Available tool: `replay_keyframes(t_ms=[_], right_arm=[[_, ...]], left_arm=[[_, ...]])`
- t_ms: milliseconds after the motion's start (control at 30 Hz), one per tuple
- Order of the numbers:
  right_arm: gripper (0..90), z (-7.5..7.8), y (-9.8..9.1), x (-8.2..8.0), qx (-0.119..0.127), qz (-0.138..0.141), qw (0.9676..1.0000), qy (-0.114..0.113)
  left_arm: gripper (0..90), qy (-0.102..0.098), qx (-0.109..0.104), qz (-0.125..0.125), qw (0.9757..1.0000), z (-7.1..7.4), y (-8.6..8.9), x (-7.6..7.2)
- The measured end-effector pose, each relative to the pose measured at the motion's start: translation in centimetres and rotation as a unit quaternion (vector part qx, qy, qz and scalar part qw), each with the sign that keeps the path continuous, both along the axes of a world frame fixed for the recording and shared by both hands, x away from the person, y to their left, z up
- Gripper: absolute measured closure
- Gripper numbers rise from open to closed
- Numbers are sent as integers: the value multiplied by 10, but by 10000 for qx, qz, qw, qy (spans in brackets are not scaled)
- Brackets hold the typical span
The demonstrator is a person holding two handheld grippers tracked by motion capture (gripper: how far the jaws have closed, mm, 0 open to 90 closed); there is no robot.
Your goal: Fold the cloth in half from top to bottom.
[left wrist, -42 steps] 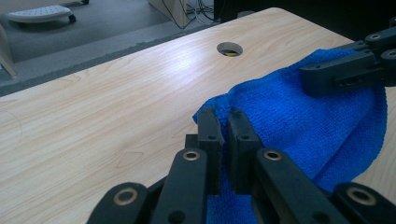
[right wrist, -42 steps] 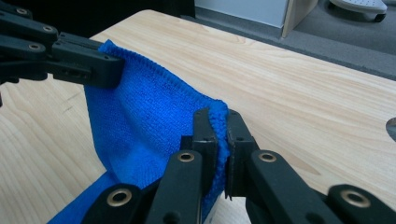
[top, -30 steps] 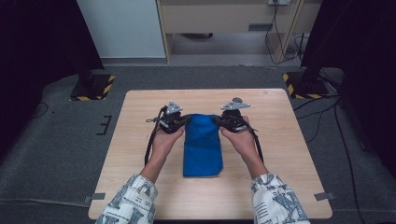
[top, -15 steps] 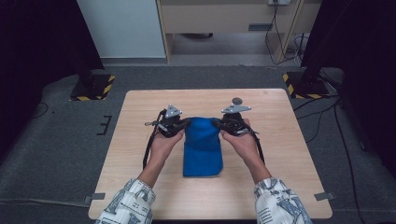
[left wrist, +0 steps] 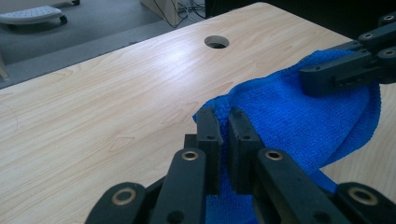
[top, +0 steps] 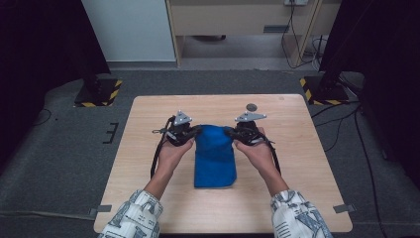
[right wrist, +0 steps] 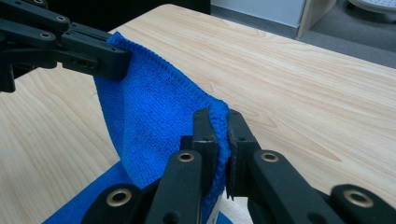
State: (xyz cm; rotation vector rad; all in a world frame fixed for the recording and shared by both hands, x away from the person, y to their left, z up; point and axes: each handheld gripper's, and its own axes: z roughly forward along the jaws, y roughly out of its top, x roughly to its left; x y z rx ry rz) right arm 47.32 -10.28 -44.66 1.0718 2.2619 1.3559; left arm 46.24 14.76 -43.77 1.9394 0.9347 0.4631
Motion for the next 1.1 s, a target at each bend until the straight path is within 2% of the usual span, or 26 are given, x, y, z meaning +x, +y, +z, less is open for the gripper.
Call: replay_keyframes(t_ms=[200,500,700,800,1100], right_arm=[[847,-9,-2,-9,71,105,9999,63],[847,-17,-5,-16,74,207,9997,122],[845,-23,-3,-23,95,285,9994,163],[845,-23,-2,-26,94,340,9993,135],[832,-34,-3,-32,14,415,9989,239]], left_arm=[[847,3,99,-111,9999,-2,2,-12],[847,117,89,-197,9997,-13,3,-26],[843,139,28,-174,9997,-13,7,-29],[842,164,67,-203,9996,-13,8,-31],[840,313,60,-254,9992,-27,9,-38]])
